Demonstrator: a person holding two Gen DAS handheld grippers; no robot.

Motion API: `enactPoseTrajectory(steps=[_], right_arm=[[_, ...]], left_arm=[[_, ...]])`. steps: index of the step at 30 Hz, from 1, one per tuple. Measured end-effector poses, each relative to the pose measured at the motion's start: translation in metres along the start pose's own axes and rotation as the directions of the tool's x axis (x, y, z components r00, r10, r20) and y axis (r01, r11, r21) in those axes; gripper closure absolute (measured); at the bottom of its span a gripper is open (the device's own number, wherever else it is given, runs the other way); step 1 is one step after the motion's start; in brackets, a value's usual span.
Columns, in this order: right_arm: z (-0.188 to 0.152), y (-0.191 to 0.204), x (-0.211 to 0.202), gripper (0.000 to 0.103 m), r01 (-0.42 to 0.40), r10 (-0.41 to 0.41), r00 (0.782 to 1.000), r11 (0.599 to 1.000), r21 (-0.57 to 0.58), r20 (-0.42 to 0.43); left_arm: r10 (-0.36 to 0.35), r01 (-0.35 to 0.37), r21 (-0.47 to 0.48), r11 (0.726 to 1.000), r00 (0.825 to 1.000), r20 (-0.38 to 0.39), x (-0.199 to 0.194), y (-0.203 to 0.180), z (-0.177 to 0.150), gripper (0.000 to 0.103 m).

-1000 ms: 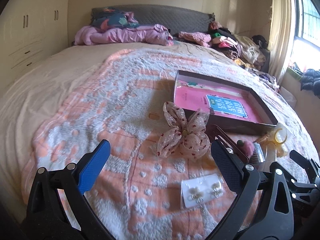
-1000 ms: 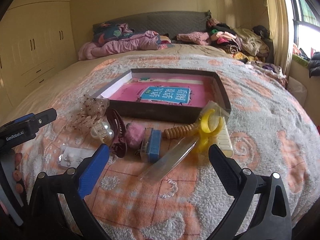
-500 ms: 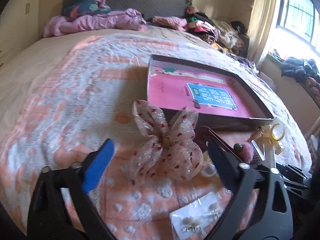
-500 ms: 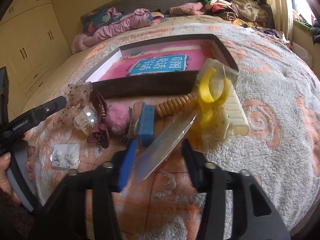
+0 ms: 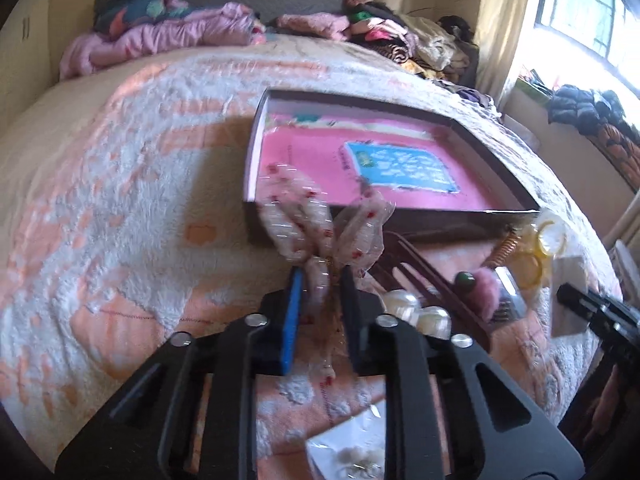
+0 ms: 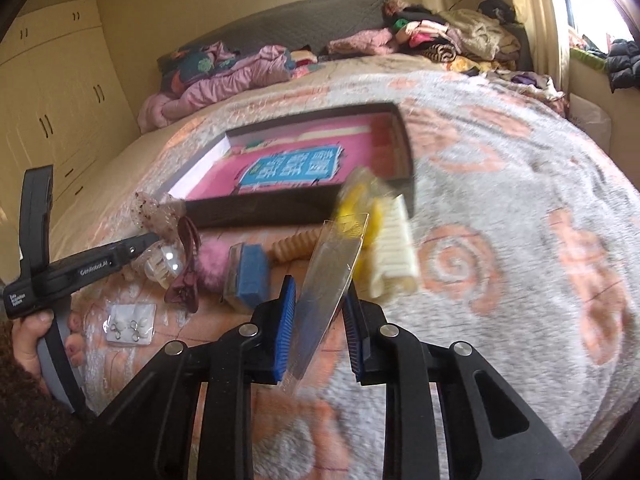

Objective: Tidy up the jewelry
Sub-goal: 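Carry the bow into the tray with the left gripper while the right gripper places a clear bag there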

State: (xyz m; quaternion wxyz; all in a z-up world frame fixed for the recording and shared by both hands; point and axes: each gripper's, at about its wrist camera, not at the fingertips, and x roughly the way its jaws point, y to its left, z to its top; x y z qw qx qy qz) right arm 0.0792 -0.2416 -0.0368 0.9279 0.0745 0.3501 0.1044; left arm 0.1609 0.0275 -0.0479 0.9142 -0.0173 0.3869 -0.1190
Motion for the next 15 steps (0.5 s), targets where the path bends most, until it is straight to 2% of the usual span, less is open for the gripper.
enactPoseTrajectory(steps=[8,15], right_arm=[[0.014,-0.025,-0.031,0.080,0.045,-0.047,0.996,0.999,0.022,0.073],[0.038,-0.048,-0.043,0.080,0.085,-0.089,0.990,0.996,0.034,0.112]], left_arm=[[-0.056,0.053,0.043,0.998,0.995,0.081,-0.030,-0.029,0.015,0.096],[-0.101,0.093,0.075,0.993,0.988,0.113,-0.035,-0.050,0.037,0.096]])
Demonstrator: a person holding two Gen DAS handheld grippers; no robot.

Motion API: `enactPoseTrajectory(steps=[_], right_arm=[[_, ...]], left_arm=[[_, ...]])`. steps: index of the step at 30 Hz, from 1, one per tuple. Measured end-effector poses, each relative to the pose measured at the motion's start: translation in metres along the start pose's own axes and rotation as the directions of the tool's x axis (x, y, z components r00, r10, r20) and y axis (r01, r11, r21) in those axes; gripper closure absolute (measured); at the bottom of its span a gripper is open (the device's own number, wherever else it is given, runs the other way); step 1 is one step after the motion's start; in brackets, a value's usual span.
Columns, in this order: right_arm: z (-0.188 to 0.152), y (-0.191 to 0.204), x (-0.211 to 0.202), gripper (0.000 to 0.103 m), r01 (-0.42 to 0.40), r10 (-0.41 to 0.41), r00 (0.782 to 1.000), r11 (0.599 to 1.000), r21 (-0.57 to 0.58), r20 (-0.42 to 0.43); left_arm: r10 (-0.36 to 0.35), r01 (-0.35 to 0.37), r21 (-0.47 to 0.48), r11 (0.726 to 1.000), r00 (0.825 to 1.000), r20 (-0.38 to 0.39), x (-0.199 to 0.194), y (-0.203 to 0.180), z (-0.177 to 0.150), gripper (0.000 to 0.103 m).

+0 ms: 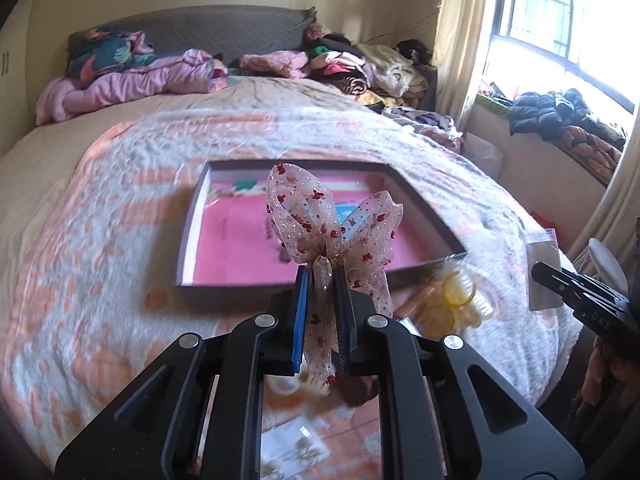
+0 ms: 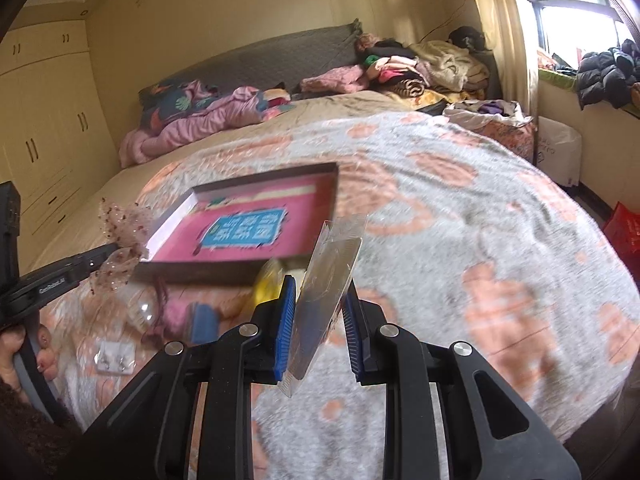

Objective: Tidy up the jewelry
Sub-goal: 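Carry the bow into the tray with the left gripper while the right gripper places a clear bag there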

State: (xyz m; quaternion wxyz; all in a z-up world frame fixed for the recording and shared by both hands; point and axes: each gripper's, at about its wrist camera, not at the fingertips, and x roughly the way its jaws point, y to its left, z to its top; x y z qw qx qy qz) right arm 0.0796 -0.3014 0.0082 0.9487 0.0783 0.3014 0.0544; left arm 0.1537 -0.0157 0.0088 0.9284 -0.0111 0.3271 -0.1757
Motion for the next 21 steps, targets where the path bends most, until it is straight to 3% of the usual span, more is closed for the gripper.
enactPoseTrajectory(steps=[12,21], right_arm=[[0.048,0.002,0.022,0.080,-0.009,0.012,0.999,0.998,-0.063,0.052],[0.083,0.029,0.062,0.080,-0.065,0.071,0.996,0.991,-0.121,0.049]], left_arm=[[0.004,-0.005,0.010,1.000,0.999,0.034,0.020,-0.001,0.039,0.096],[0.066,-0.066,-0.038,0.997,0.998,0.020,0.051,0.028,0.050,0.096]])
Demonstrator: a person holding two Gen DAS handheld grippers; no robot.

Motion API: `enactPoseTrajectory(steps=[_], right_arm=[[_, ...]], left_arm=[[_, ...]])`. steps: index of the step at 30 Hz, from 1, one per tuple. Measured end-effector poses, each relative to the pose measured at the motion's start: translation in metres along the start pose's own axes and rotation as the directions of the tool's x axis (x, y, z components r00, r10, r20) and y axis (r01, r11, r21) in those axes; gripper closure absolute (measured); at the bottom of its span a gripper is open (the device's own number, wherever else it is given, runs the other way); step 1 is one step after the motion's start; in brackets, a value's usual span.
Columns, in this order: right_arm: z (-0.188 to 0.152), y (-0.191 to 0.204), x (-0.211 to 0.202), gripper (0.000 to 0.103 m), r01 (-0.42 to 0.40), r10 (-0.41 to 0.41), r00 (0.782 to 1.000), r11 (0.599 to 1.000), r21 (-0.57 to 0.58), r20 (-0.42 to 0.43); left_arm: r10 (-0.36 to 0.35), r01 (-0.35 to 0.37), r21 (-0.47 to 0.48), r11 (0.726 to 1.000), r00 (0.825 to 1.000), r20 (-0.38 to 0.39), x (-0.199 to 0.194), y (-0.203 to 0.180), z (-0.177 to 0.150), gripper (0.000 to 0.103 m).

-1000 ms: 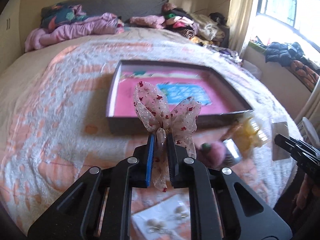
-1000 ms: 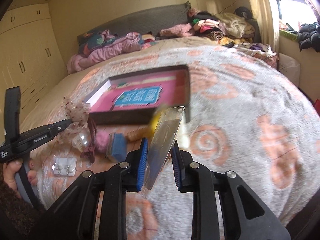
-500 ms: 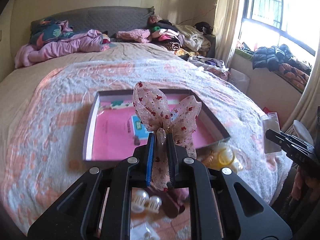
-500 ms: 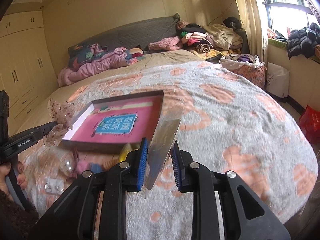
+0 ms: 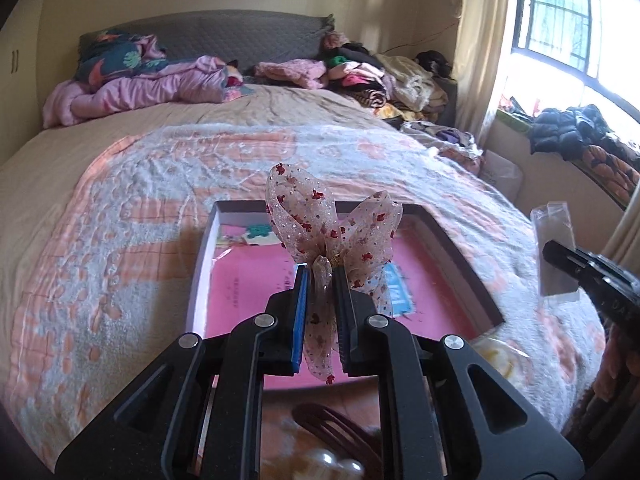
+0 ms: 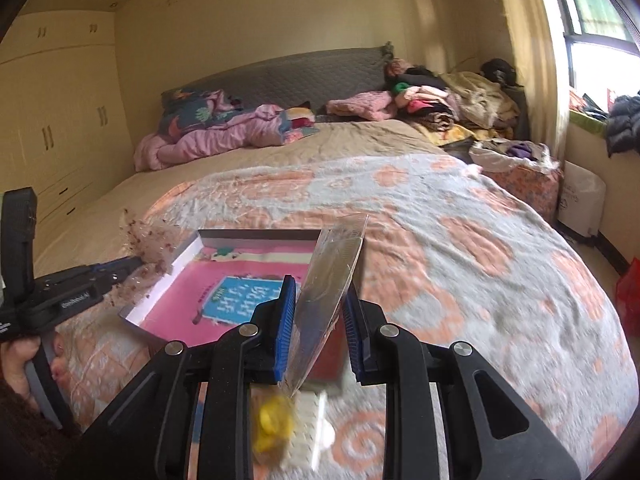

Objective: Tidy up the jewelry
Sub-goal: 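Carry the bow into the tray with the left gripper while the right gripper places a clear bag there, then open the left gripper to release the bow and withdraw both tools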

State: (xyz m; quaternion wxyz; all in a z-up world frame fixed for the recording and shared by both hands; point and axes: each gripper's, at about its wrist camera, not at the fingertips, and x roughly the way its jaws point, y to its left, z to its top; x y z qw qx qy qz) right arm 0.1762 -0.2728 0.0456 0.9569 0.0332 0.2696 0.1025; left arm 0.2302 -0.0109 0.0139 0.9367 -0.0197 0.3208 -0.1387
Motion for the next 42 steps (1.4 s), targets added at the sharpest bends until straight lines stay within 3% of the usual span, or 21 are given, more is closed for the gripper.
enactPoseTrajectory(steps=[9,15,21,26,31,38,42], right_arm=[[0.011,0.021,0.056,0.080,-0.042,0.037,0.995,0.998,-0.052,-0.091],[0.002,0.029,0.090,0.080,-0.069,0.057,0.981,0.996,-0.063,-0.185],[-0.012,0.030,0.112,0.080,-0.050,0.032,0.962,0.997,-0.060,-0.272],[-0.020,0.027,0.111,0.076,-0.032,0.016,0.961,0.998,-0.054,-0.278],[-0.020,0.020,0.098,0.056,-0.001,-0.010,0.973,0.999,-0.046,-0.231],[-0.015,0.013,0.054,0.030,0.044,-0.047,0.995,0.999,-0.027,-0.093],[-0.011,0.009,0.027,0.018,0.063,-0.063,0.998,0.998,-0.010,-0.009]], left_arm=[[0.047,-0.048,-0.026,0.998,0.997,-0.055,0.029,0.025,-0.002,0.094],[0.061,-0.066,-0.043,0.997,0.993,-0.097,0.043,0.035,-0.009,0.088],[0.072,-0.077,-0.051,0.996,0.991,-0.109,0.043,0.037,-0.014,0.068],[0.081,-0.086,-0.065,0.994,0.993,-0.081,0.027,0.036,-0.015,0.050],[0.102,-0.104,-0.094,0.990,0.994,-0.033,0.005,0.035,-0.014,0.036],[0.108,-0.104,-0.118,0.988,0.994,0.029,-0.026,0.029,-0.009,0.016],[0.101,-0.092,-0.126,0.988,0.993,0.066,-0.044,0.024,-0.006,0.011]])
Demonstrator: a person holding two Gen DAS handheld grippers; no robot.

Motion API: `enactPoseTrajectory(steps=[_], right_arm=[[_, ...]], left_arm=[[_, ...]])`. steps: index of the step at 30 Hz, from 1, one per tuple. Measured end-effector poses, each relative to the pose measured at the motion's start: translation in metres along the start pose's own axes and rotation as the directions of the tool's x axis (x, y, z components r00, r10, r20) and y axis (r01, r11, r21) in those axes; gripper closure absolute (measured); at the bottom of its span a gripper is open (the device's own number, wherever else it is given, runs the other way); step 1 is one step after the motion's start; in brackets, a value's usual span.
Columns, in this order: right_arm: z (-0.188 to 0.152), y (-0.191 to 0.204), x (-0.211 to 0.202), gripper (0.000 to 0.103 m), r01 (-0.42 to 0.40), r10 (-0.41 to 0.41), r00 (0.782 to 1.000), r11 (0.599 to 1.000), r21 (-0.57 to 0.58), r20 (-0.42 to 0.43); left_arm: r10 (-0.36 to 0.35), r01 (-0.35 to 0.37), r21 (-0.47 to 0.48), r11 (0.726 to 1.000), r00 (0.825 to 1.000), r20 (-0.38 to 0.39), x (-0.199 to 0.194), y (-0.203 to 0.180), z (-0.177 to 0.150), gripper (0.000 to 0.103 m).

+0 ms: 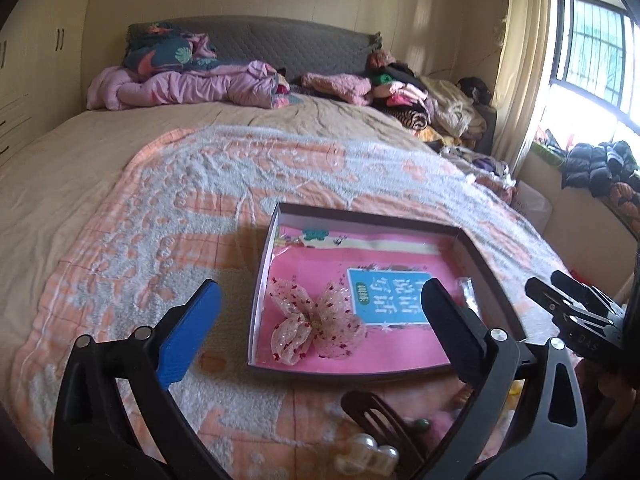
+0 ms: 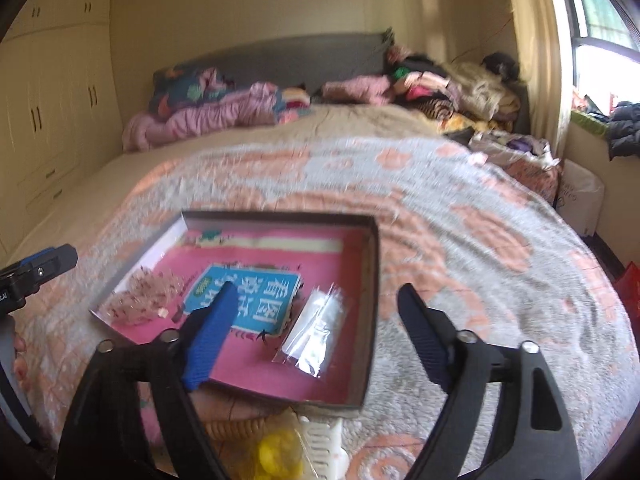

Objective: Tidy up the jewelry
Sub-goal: 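Open the left gripper to release the bow and withdraw both tools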

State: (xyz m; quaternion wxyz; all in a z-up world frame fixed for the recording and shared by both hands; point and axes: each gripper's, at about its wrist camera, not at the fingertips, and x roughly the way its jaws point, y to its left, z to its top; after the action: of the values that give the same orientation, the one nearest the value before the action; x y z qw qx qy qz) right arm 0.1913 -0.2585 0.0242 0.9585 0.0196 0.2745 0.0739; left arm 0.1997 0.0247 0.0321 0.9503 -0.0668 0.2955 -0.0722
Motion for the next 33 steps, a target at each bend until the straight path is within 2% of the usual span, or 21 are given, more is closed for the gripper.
enactPoseTrajectory(steps=[4,9,15,22,33], right_arm=[[0.004,-0.005,-0.027,0.013,0.005,-0.006,0.998,1.000,0.015,0.069],[0.007,-0.010,-0.052,0.011,-0.003,-0.001,0.994,0.999,0.038,0.105],[0.002,-0.009,-0.072,0.011,0.002,-0.006,0.992,0.999,0.033,0.125],[-0.008,-0.004,-0.094,0.011,0.013,-0.016,0.989,1.000,0.017,0.149],[-0.032,0.004,-0.112,0.011,0.009,-0.008,0.992,1.000,-0.006,0.123]], left_arm=[[-0.006,0.006,0.006,1.000,0.999,0.035,-0.019,-0.007,0.002,0.011],[-0.021,0.020,0.014,1.000,0.998,0.057,-0.036,-0.014,0.001,0.011],[-0.033,0.031,0.028,0.999,0.996,0.085,-0.058,-0.020,-0.005,0.011],[-0.053,0.049,0.047,0.998,0.995,0.084,-0.071,-0.024,-0.015,0.011],[-0.057,0.053,0.052,0.997,0.995,0.076,-0.088,-0.022,-0.037,0.011]])
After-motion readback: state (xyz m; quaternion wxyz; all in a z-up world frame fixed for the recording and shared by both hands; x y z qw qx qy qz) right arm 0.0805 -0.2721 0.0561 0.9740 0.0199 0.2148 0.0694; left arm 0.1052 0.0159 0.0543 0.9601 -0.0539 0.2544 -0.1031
